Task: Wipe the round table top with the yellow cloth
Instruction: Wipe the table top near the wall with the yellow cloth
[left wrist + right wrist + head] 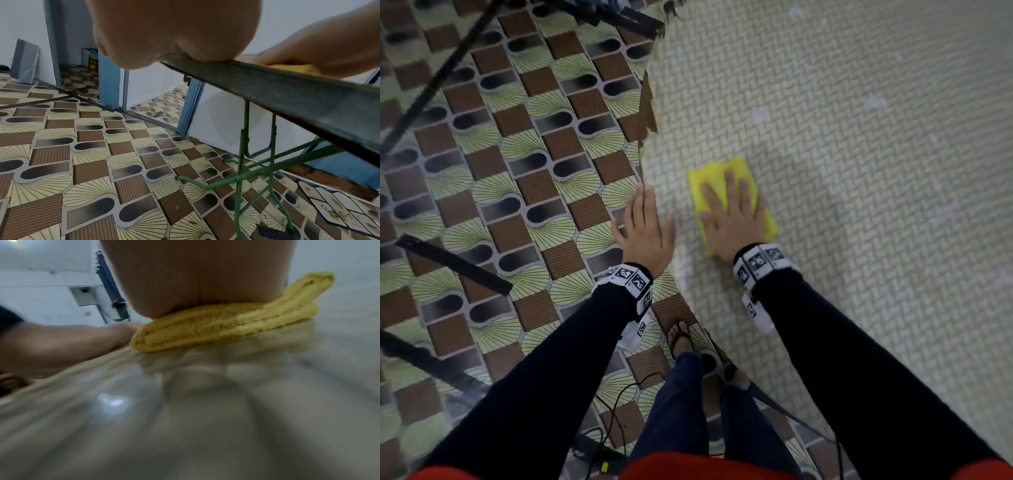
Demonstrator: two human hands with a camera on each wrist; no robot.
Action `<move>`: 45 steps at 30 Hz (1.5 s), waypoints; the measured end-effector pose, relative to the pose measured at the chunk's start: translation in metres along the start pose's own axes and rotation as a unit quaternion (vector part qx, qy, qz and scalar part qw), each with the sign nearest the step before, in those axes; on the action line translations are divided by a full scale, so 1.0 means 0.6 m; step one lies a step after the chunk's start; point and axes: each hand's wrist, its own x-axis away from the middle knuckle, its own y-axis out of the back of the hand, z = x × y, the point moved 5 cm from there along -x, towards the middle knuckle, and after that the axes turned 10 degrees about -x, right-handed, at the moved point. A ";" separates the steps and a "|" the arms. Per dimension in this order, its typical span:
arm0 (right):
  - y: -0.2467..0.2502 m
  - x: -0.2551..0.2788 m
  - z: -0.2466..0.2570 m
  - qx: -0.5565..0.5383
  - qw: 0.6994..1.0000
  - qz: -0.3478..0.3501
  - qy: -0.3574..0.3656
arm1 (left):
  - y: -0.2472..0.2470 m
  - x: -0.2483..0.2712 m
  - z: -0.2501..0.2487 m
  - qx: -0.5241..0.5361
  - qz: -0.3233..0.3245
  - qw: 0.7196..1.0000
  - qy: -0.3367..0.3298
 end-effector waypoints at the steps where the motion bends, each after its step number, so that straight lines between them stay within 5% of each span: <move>1: -0.009 0.023 0.012 0.014 0.999 -0.013 0.037 | 0.000 0.001 -0.001 0.006 -0.004 1.000 0.000; 4: -0.021 0.117 -0.013 0.028 0.997 -0.010 0.071 | 0.000 0.004 -0.003 0.022 -0.011 1.000 0.012; 7: 0.001 0.180 -0.109 0.019 1.000 -0.010 -0.012 | -0.004 0.001 -0.002 0.028 0.000 0.999 0.023; 11: 0.055 0.106 -0.184 -0.013 0.987 -0.069 -0.148 | -0.002 -0.003 0.003 0.036 -0.002 0.999 0.007; 14: 0.081 0.003 -0.165 -0.037 0.979 -0.089 -0.178 | -0.002 0.002 0.001 0.046 -0.001 0.999 -0.007; 18: 0.049 -0.069 -0.068 -0.014 0.993 -0.024 -0.112 | 0.002 0.003 0.002 0.047 -0.005 0.999 -0.014; 23: -0.016 0.056 0.010 0.014 0.998 -0.035 0.052 | 0.001 0.005 -0.001 0.036 -0.007 0.999 -0.007; 28: 0.000 0.155 -0.091 0.010 0.999 -0.021 -0.027 | 0.000 0.003 -0.002 0.028 0.008 1.000 -0.002; 35: 0.059 0.003 -0.124 -0.036 0.987 -0.016 -0.153 | 0.002 0.003 0.001 0.037 0.001 0.999 -0.007; 39: 0.046 -0.065 -0.049 -0.014 0.995 0.026 -0.091 | 0.005 0.004 -0.002 0.010 -0.015 1.000 -0.005; 45: 0.001 0.044 -0.010 -0.006 0.997 0.004 0.076 | 0.019 0.000 0.001 0.013 -0.022 0.999 0.024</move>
